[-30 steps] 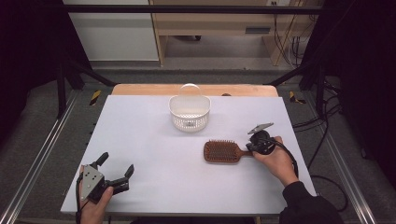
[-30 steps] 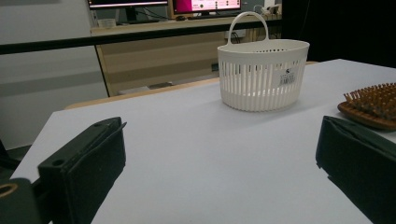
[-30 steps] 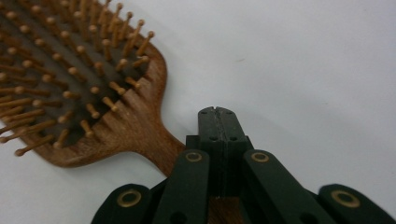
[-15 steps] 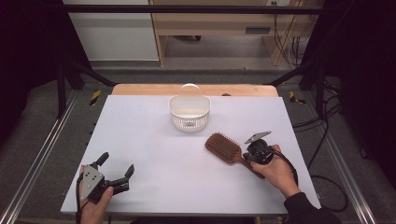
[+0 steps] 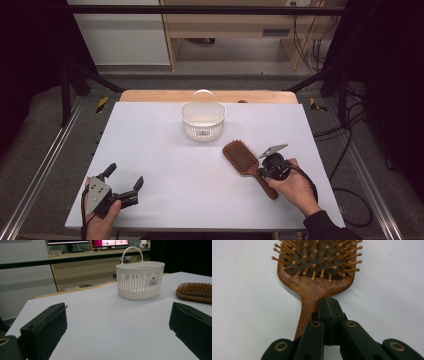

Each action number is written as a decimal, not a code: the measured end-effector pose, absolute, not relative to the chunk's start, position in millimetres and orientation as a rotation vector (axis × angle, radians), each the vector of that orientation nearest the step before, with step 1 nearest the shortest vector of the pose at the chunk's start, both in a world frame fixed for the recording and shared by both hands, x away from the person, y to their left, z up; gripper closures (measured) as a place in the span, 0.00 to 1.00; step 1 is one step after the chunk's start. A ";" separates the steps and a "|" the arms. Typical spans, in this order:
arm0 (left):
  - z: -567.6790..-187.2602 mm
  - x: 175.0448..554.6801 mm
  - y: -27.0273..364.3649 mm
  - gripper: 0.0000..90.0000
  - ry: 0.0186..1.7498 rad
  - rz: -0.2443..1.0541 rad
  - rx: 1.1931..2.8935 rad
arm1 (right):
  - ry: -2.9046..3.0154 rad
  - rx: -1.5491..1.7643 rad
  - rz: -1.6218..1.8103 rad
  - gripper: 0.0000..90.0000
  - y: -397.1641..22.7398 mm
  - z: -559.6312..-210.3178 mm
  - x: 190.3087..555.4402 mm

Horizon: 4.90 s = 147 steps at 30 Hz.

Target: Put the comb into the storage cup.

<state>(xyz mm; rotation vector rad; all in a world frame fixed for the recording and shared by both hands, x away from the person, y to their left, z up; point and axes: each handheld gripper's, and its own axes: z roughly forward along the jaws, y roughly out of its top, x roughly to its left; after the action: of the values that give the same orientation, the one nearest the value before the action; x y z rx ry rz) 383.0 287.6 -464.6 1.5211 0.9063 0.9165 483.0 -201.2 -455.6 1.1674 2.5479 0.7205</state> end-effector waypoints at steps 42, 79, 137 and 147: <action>-465.0 383.0 286.6 0.02 0.901 0.906 1.530 | 2.501 1.300 0.703 0.09 -180.9 -450.1 472.5; -465.0 383.4 286.0 0.02 0.900 0.905 1.537 | 2.551 1.345 0.584 0.68 -176.0 -456.0 483.3; -424.8 397.2 241.6 0.00 0.890 0.810 1.524 | 2.243 0.985 1.288 0.81 -171.5 -446.2 451.5; -394.9 413.4 212.6 0.02 0.817 0.691 1.518 | 2.239 0.944 1.331 0.81 -153.5 -445.8 449.9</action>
<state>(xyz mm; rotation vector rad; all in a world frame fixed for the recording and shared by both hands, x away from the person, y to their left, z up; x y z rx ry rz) 413.4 212.6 -394.9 1.5181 0.8174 0.6912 449.9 -153.5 -445.8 0.9440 2.2388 1.3311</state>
